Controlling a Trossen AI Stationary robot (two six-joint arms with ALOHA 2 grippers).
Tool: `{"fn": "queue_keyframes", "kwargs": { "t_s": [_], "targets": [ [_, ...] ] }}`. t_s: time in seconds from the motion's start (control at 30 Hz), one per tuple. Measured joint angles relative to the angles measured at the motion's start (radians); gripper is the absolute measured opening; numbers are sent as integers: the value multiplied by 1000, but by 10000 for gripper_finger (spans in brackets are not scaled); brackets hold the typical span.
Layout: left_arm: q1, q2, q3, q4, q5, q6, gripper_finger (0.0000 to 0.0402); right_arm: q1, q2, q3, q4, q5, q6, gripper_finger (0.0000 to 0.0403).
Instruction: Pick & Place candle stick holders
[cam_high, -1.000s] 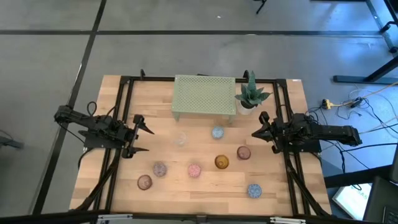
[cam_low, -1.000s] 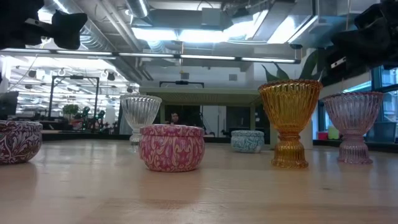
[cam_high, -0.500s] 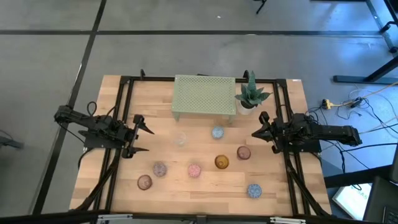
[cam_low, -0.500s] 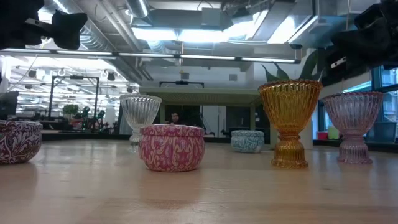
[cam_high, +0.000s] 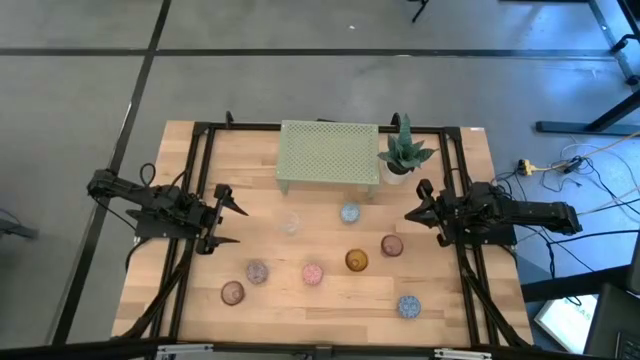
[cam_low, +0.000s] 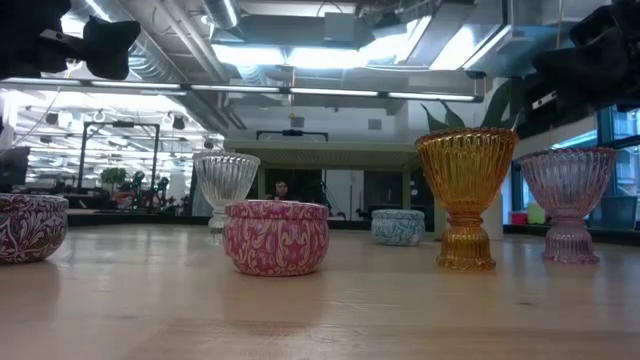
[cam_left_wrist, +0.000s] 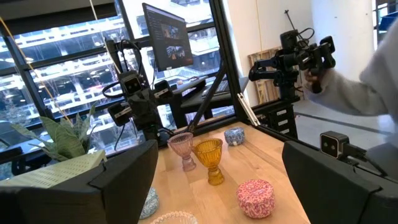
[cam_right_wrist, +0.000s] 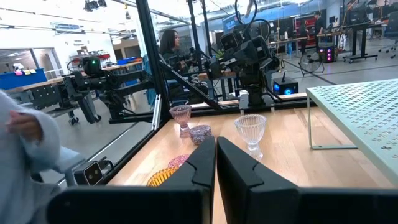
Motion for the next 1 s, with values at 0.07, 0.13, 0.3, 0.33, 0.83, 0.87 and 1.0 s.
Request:
{"fn": "queue_keyframes", "kwargs": {
  "t_s": [0.07,0.13,0.3,0.33,0.83,0.87,1.0],
  "targets": [
    [0,0,0,0,0,0,342,0,0,0,12,6,-18,19],
    [0,0,0,0,0,0,343,0,0,0,20,24,-61,19],
    [0,0,0,0,0,0,343,0,0,0,26,32,-161,19],
    [0,0,0,0,0,0,343,0,0,0,40,34,-185,19],
    [0,0,1,76,-92,-3,343,0,0,2,394,109,-309,20],
    [0,0,1,84,-94,-18,343,0,0,7,383,104,-310,23],
    [0,0,1,98,-112,-112,343,0,11,45,317,65,-296,54]
  ]
}}
